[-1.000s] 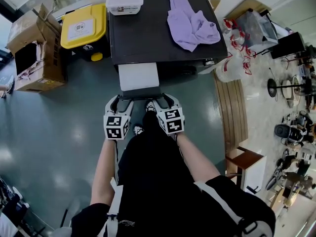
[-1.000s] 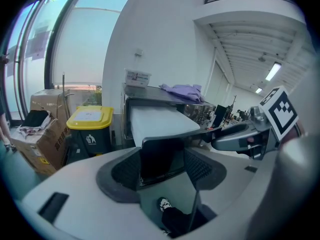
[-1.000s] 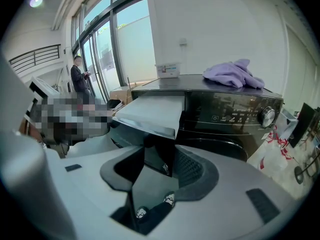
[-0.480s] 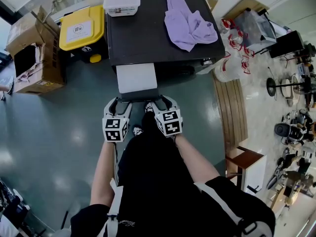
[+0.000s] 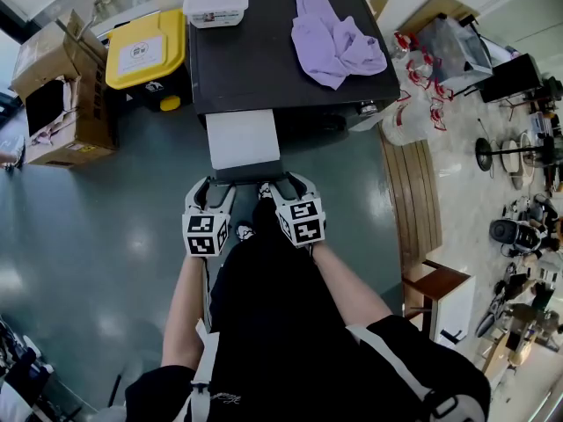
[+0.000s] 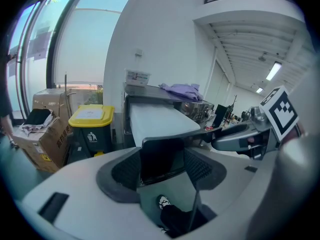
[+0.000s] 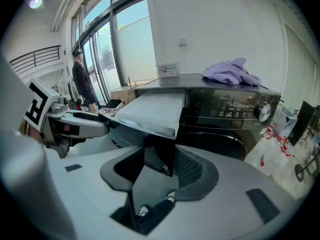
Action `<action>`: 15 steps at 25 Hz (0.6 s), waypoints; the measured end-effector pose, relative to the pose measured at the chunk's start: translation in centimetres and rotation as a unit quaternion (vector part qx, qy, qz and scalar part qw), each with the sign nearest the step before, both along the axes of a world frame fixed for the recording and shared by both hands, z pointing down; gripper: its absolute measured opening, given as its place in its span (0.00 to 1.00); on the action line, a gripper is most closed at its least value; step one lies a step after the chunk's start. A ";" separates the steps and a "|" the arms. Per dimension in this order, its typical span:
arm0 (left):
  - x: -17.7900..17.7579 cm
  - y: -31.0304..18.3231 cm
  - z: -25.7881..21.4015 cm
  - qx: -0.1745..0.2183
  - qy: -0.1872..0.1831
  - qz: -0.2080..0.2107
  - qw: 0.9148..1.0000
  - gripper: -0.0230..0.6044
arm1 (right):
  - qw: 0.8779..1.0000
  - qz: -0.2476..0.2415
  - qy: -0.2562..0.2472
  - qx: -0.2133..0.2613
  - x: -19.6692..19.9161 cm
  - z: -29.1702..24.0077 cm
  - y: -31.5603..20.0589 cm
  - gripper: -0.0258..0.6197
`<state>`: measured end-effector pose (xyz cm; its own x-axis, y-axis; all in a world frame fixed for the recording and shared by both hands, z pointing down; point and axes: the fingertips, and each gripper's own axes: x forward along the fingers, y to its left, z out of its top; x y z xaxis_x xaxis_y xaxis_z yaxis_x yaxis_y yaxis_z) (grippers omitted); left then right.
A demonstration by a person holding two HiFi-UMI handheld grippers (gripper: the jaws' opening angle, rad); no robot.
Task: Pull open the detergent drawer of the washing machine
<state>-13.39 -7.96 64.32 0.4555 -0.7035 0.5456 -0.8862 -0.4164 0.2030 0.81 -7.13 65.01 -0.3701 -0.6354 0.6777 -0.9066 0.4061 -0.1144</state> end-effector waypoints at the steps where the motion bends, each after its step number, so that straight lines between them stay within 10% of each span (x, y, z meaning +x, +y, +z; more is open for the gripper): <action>1: 0.0 0.1 0.0 0.000 0.000 -0.001 1.000 0.47 | 1.000 0.000 0.000 0.000 0.0 0.0 0.2 0.33; 15: 0.2 1.4 0.1 -0.004 0.000 -0.006 1.000 0.47 | 1.000 -0.008 -0.004 -0.005 0.2 0.1 1.3 0.33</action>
<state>-13.19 -6.60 64.43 0.4463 -0.7042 0.5521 -0.8915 -0.4037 0.2058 0.99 -5.79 65.06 -0.3847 -0.6226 0.6814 -0.8994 0.4187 -0.1252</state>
